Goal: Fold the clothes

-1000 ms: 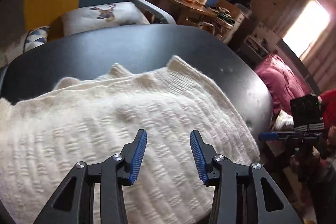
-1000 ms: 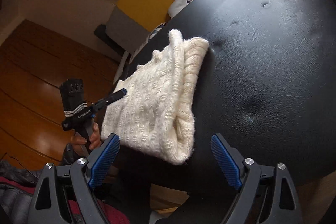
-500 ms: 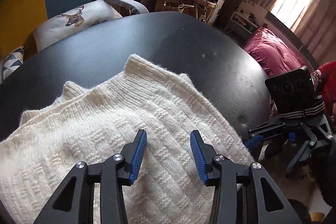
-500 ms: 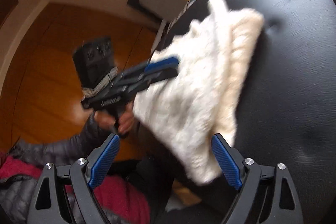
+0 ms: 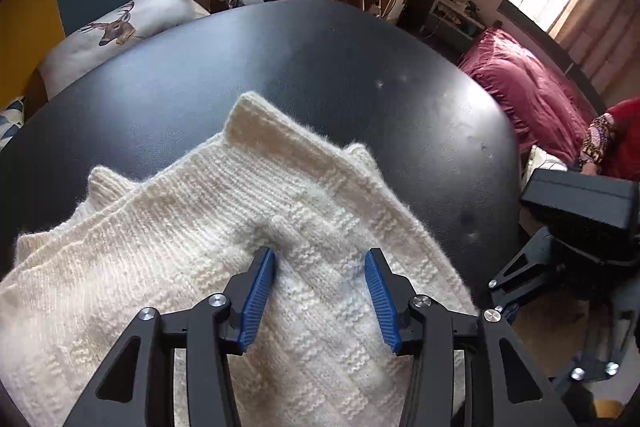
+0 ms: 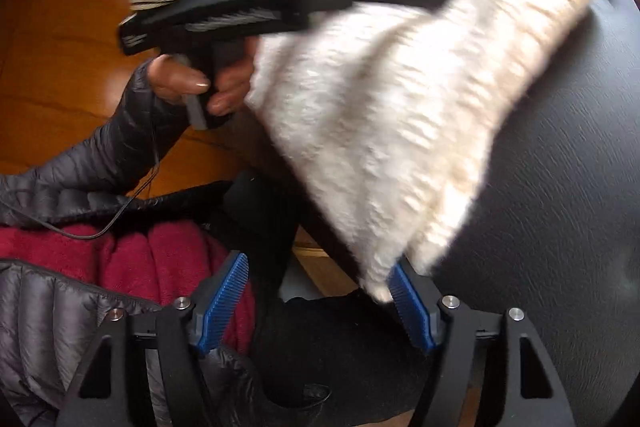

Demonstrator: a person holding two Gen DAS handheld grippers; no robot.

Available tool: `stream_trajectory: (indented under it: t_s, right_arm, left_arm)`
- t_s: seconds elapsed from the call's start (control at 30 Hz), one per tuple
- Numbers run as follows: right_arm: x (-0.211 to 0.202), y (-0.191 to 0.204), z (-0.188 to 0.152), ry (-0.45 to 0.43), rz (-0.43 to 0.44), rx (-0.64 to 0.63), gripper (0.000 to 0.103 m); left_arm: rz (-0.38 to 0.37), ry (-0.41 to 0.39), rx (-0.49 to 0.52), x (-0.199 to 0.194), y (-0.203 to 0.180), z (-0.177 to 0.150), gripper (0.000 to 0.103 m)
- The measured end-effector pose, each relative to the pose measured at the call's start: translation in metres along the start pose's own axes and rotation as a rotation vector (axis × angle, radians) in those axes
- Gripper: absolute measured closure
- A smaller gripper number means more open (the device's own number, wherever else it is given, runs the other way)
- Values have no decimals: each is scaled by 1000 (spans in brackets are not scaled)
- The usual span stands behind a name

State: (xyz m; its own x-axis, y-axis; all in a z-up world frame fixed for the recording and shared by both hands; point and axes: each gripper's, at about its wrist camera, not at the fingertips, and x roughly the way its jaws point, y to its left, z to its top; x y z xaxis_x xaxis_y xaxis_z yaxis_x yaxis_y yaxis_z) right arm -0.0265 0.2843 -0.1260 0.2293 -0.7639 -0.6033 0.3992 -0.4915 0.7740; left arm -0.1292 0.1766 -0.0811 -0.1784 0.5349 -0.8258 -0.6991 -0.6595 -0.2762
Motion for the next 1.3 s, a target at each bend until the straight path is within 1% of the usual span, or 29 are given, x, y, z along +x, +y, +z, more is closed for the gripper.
stream_trajectory:
  t_s: [0.03,0.1,0.17,0.3,0.37,0.4,0.47,0.5,0.53,0.57,0.6,0.63,0.67,0.7,0.73,0.77,0.8,0.87,0.93,0.97,1.0,1.1,1.13,1.17,1.2,1.27,1.3]
  right_arm:
    - [-2,3,-3,-17,-16,1,34]
    - [-11,13,-9,-54,-90,-5,34]
    - [-29,19,-14,-136,-160,24,32]
    - [-60,33,1,-401,-333,75,32]
    - [-76,40,9,-537,-420,100,32]
    - [-76,41,18,-575,-454,106,32]
    - [-70,41,38,-619,-512,109,32]
    - [-69,35,51,-617,-541,105,32]
    - [-65,30,66,-604,-574,98,35]
    - [-59,27,76,-579,-622,97,41]
    - [-54,17,83,-532,-691,112,70]
    - [-47,11,87,-491,-759,113,95]
    - [-39,7,90,-452,-826,106,95]
    - [-35,-1,88,-423,-900,80,96]
    - [-31,-2,85,-422,-958,49,98]
    - [-33,-4,80,-441,-976,52,98]
    - [-39,-8,75,-467,-959,80,98]
    - [-46,-16,71,-505,-917,132,97]
    - [-50,-19,70,-521,-901,142,96]
    - [-51,-20,70,-527,-895,140,96]
    - [-52,-21,71,-536,-880,143,93]
    - [-58,-26,75,-569,-815,189,91]
    - [-60,-24,76,-577,-820,199,88]
    - [-62,-20,76,-585,-833,207,84]
    - [-65,-12,75,-605,-876,205,78]
    - [-67,11,77,-656,-968,156,77]
    - [-66,25,78,-679,-984,118,77]
  left_arm:
    - [-22,-10,-20,-1,3,2,56]
    - [-52,-33,-63,-5,8,4,56]
    - [-72,-68,-101,-15,14,3,56]
    - [-38,-126,-174,-38,32,-16,56]
    - [5,-146,-192,-47,40,-27,56]
    - [26,-153,-194,-50,44,-32,56]
    - [60,-168,-194,-56,51,-40,56]
    - [75,-175,-193,-59,54,-43,56]
    - [89,-183,-192,-62,56,-46,56]
    - [100,-191,-189,-64,59,-47,56]
    - [109,-201,-187,-64,61,-46,55]
    - [119,-211,-184,-65,63,-46,54]
    - [144,-197,-183,-60,66,-45,53]
    - [177,-172,-184,-51,69,-43,48]
    - [187,-131,-223,-38,76,-43,47]
    - [163,-122,-277,-27,84,-47,47]
    - [157,-134,-291,-24,84,-49,46]
    - [170,-162,-282,-23,76,-50,44]
    - [156,-173,-289,-24,73,-51,39]
    - [148,-181,-294,-26,73,-51,39]
    - [127,-193,-311,-31,75,-53,39]
    - [45,-236,-392,-55,84,-65,39]
    - [25,-261,-422,-68,88,-74,39]
    - [21,-287,-440,-83,91,-84,39]
    - [36,-310,-451,-99,94,-95,39]
    - [92,-353,-473,-132,102,-121,39]
    - [136,-373,-487,-150,110,-138,39]
